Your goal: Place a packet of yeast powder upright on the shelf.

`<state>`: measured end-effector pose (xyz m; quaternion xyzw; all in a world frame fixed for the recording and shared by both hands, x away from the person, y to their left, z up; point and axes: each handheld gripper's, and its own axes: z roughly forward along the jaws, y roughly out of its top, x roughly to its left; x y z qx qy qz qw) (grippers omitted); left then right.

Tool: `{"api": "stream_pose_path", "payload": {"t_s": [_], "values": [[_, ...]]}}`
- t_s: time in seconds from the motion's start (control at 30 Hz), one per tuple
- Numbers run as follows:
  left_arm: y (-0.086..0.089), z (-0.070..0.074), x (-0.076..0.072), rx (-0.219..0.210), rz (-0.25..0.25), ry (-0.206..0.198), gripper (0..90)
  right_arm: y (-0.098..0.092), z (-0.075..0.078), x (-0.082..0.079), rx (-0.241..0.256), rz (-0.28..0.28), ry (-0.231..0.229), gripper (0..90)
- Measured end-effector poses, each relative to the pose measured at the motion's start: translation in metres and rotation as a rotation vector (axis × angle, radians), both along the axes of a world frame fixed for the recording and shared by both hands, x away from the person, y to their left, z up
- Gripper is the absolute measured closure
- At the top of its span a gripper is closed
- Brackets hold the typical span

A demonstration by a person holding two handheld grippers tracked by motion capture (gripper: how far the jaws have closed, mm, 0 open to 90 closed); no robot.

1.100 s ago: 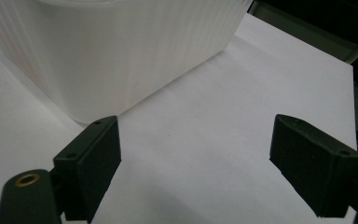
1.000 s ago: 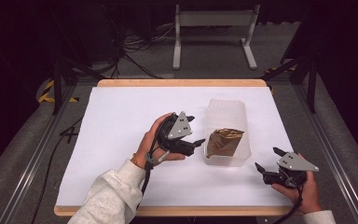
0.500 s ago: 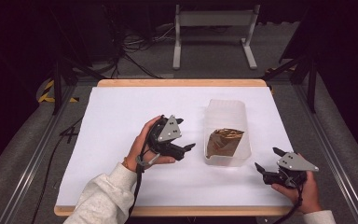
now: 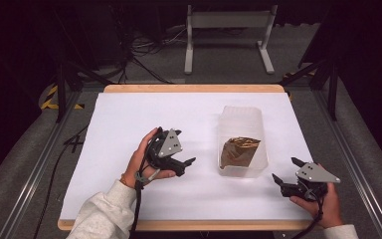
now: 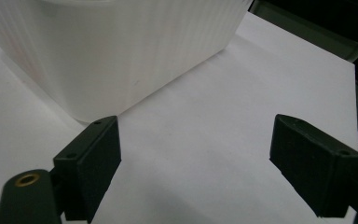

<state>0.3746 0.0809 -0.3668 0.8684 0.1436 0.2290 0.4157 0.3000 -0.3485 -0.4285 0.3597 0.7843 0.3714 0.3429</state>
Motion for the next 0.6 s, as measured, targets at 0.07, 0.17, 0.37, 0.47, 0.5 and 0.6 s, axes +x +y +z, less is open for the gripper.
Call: {"api": "stream_pose_path", "payload": {"t_s": [0.07,0.17,0.37,0.47,0.5,0.6], "values": [[0.002,-0.001,0.000,-0.001,0.006,0.002,9.7,0.000,0.000,0.000,0.000,0.000,0.001,16.9],[0.009,-0.006,-0.001,0.012,0.026,-0.003,9.7,0.000,0.000,0.000,-0.002,0.001,0.003,16.9],[0.022,-0.014,-0.002,0.037,0.055,-0.003,9.4,0.000,0.000,0.000,-0.002,0.001,0.002,16.9],[0.028,-0.018,-0.003,0.037,0.062,0.004,9.1,0.000,0.000,0.000,-0.002,0.002,0.003,16.9],[0.033,-0.021,-0.004,0.038,0.070,0.007,9.1,0.000,0.000,0.000,0.000,0.000,0.002,16.9],[0.040,-0.026,-0.005,0.048,0.084,0.012,9.0,0.000,0.000,0.000,0.001,0.000,0.000,16.9]]}}
